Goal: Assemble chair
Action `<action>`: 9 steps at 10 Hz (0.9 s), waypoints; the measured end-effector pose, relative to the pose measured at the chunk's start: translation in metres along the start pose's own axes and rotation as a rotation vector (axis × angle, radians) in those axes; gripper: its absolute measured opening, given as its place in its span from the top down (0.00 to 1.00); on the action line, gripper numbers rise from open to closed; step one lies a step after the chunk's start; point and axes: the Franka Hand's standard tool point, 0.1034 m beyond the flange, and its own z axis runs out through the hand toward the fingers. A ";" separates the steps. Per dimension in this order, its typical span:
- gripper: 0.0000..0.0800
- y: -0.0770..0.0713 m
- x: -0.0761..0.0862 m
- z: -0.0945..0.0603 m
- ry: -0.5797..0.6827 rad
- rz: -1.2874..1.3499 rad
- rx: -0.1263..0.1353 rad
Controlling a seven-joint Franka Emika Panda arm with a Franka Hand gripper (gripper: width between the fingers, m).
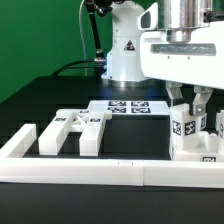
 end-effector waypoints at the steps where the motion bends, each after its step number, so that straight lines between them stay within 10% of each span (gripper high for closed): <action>1: 0.63 -0.001 -0.005 0.001 -0.005 0.070 0.000; 4: 0.63 -0.002 -0.007 0.001 -0.017 0.241 0.004; 9: 0.21 -0.001 -0.005 0.000 -0.022 0.007 -0.001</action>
Offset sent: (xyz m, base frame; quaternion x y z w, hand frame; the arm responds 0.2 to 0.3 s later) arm 0.0050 -0.0029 0.0013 -0.0100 -0.0258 0.0855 0.9960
